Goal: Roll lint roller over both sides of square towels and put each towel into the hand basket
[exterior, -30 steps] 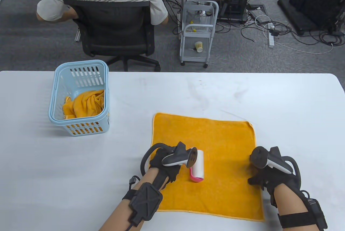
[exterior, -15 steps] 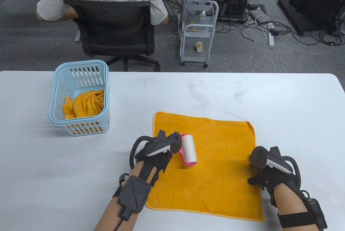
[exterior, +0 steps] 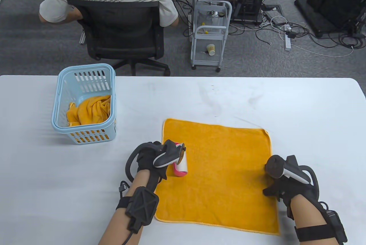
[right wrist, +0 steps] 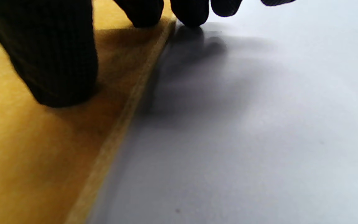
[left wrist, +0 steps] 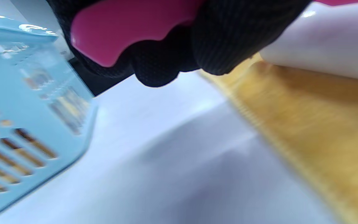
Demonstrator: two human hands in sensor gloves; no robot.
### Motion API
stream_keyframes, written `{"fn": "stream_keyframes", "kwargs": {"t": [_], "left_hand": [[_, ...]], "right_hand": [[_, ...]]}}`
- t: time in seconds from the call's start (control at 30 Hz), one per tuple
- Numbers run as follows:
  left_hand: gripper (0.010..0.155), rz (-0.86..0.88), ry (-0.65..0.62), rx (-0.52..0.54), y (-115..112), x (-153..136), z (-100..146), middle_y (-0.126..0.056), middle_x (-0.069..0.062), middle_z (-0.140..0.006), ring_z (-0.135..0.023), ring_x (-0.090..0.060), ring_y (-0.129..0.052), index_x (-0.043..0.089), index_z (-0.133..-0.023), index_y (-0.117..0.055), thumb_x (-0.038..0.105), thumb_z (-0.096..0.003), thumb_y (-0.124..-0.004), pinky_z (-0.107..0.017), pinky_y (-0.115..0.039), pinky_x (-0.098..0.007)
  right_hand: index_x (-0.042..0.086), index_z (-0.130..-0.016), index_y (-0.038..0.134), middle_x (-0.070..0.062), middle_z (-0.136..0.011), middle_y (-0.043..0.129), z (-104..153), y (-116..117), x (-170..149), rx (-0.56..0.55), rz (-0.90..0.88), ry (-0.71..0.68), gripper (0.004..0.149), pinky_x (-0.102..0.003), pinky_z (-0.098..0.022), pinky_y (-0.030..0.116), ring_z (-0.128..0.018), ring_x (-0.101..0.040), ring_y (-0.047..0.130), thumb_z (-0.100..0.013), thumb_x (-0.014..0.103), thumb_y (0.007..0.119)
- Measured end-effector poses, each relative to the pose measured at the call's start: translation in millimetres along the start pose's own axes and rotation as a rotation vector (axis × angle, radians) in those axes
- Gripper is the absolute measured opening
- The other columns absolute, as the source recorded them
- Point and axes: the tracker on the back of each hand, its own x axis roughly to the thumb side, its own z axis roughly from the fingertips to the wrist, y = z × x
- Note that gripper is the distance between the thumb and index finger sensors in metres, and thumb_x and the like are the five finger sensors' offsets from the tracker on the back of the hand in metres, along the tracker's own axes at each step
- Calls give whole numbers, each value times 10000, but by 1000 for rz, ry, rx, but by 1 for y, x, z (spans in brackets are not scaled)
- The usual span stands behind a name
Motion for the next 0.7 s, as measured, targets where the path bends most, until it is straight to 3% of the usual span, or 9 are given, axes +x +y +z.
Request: {"fn": "stream_keyframes", "kwargs": {"t": [0.1, 0.2, 0.37, 0.53, 0.7], "left_hand": [[481, 13, -5, -16, -1, -11, 7, -769, 51, -951, -781, -243, -923, 387, -927, -597, 327, -511, -832, -672, -767, -566], [524, 313, -148, -42, 3, -6, 17, -735, 35, -961, -785, -243, -896, 364, -963, -550, 350, -517, -825, -670, -756, -561], [585, 526, -417, -37, 23, 55, 30, -700, 25, -977, -798, -240, -872, 341, -997, -495, 444, -506, -797, -672, -750, -546], [584, 426, -523, -35, 26, 105, 43, -684, 11, -991, -818, -259, -856, 329, -1003, -488, 445, -511, -780, -679, -735, -555], [513, 268, -440, -21, 18, 97, 41, -719, 21, -968, -793, -259, -881, 350, -964, -543, 404, -516, -788, -673, -747, -553]], "right_hand": [[159, -1142, 429, -237, -1165, 380, 0, 0, 0, 0, 1, 0, 964, -742, -682, 423, -1047, -546, 333, -416, 541, 935], [158, -1143, 427, -238, -1164, 380, 0, 0, 0, 0, -1, -1, 965, -744, -681, 422, -1048, -545, 331, -416, 540, 935], [159, -1142, 425, -236, -1165, 376, 0, 0, 0, 0, -4, -1, 965, -743, -681, 422, -1047, -545, 331, -416, 541, 934], [160, -1142, 427, -238, -1165, 377, 0, 0, 0, 0, -4, -4, 964, -743, -681, 423, -1048, -544, 330, -416, 542, 934], [158, -1142, 429, -240, -1165, 378, 0, -1, 0, 0, -2, -6, 965, -745, -680, 421, -1048, -545, 330, -415, 541, 935]]}}
